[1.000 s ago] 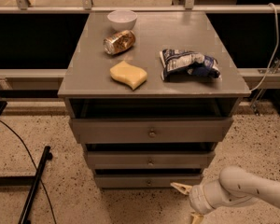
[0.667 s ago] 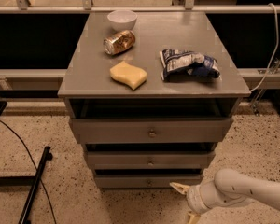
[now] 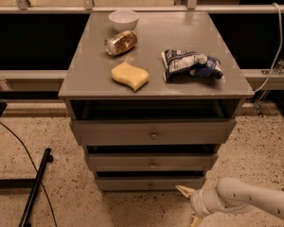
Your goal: Open bottom drawer
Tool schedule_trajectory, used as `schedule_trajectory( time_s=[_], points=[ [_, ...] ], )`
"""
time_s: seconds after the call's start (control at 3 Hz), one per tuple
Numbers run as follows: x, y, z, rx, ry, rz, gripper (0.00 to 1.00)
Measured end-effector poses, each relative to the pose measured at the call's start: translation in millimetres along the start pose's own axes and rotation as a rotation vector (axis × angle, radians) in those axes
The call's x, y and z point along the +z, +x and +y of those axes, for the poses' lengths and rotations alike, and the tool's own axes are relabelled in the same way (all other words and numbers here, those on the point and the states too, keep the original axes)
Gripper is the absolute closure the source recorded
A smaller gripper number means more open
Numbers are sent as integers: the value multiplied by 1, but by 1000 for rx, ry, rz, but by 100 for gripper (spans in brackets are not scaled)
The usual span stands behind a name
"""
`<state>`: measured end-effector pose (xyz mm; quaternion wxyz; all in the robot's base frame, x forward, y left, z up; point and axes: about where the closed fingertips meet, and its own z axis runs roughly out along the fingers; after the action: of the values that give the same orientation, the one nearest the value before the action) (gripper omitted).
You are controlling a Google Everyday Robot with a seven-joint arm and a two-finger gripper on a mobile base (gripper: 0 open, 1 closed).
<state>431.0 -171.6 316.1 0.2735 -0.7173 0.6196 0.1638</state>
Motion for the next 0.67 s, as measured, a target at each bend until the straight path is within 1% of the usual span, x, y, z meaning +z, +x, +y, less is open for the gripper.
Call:
schedule_trajectory(
  time_s=[0.33,0.67],
  points=[
    [18,30,0,21,8,-35,0],
    [39,52,-14,29,13,-70,0]
  ],
)
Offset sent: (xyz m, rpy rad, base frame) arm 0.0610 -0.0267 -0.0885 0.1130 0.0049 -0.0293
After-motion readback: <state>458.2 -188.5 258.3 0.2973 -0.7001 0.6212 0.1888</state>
